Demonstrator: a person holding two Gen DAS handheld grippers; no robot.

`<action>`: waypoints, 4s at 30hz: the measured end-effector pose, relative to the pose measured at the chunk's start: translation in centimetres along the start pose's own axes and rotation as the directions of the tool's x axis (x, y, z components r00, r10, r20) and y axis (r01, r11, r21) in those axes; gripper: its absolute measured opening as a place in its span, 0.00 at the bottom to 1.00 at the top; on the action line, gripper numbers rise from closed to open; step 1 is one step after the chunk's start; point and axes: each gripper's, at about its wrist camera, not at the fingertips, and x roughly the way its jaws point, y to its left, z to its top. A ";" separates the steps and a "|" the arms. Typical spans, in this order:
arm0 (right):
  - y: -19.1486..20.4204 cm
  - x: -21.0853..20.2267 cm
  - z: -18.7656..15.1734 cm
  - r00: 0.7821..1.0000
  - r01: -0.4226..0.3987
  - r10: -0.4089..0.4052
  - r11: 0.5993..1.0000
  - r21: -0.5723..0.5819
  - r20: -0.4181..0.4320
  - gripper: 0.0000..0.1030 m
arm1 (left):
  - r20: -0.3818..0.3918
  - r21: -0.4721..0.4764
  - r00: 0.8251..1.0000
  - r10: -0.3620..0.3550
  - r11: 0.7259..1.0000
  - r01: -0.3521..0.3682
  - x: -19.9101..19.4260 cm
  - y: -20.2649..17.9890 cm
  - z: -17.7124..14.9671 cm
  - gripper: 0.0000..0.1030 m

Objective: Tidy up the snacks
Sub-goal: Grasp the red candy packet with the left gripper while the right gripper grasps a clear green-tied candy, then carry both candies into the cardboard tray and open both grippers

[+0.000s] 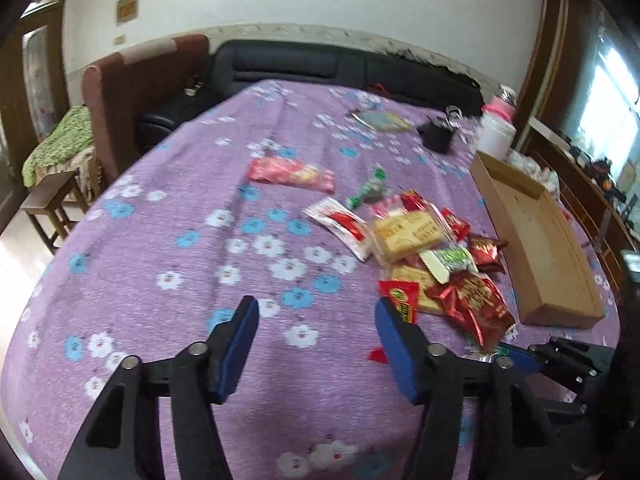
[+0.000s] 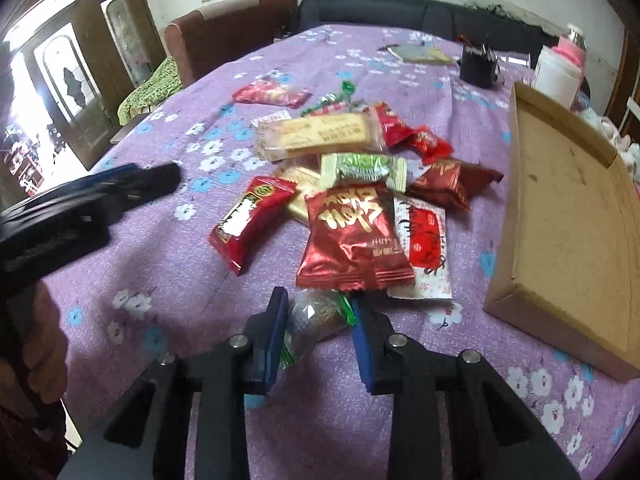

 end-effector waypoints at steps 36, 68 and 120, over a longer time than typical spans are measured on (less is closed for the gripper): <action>-4.4 -5.7 -2.4 0.992 -0.051 0.041 0.995 0.081 0.121 0.26 | -0.021 0.153 0.999 0.035 0.988 -0.032 1.8 -5.0 -0.6 0.19; -22.3 -6.1 6.2 0.948 -0.032 -0.114 0.896 0.443 0.298 0.26 | -0.008 0.236 0.978 -0.209 0.950 0.205 0.2 -16.5 7.1 0.18; -32.3 -14.1 0.7 0.810 -0.260 -0.206 0.713 0.651 0.549 0.75 | -0.188 0.303 0.957 -0.219 0.914 0.269 9.5 -29.4 5.1 0.19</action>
